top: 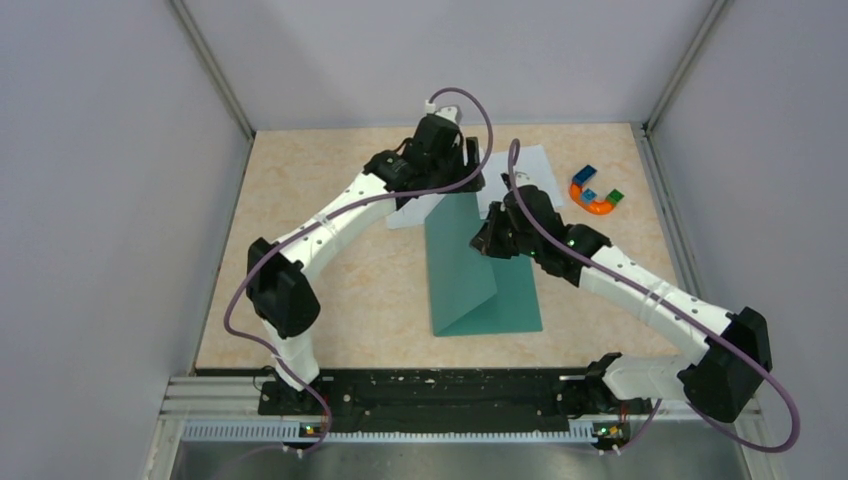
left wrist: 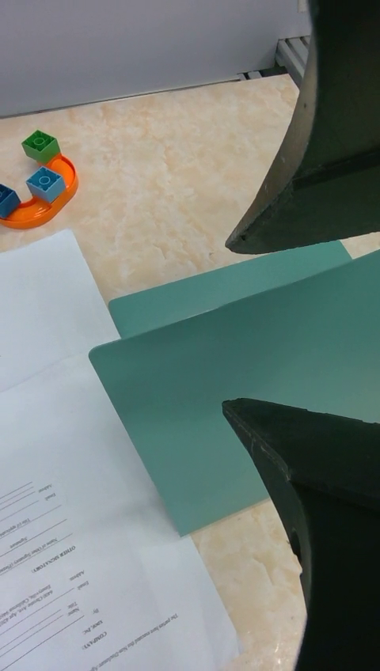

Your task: Put the files into the folder

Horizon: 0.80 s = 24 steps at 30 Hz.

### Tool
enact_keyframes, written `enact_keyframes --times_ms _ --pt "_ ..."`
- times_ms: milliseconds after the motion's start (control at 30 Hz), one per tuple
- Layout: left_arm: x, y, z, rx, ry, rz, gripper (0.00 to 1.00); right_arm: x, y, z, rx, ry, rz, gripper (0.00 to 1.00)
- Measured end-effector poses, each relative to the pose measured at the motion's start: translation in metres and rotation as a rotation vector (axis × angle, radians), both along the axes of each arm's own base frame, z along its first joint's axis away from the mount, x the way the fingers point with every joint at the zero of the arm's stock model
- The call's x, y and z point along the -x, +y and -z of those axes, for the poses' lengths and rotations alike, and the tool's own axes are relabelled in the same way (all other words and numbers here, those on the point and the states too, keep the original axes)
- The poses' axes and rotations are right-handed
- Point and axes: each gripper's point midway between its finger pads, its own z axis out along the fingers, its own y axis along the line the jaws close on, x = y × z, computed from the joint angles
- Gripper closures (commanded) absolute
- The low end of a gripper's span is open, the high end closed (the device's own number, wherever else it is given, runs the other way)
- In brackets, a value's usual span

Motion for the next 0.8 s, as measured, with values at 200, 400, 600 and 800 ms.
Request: enact_keyframes --times_ms 200,400,600,800 --pt "0.001 -0.004 0.001 -0.044 -0.029 0.003 0.41 0.001 0.001 -0.001 0.014 -0.006 -0.001 1.0" --pt "0.002 -0.007 0.023 -0.115 -0.012 0.007 0.49 0.002 0.003 -0.003 0.024 -0.014 -0.008 1.0" --pt "0.002 -0.01 0.027 -0.135 -0.014 0.009 0.8 0.002 0.002 -0.002 0.035 -0.015 -0.007 1.0" --pt "0.004 -0.013 0.024 -0.136 -0.024 0.003 1.0 0.003 0.006 -0.004 0.024 -0.016 -0.017 0.67"
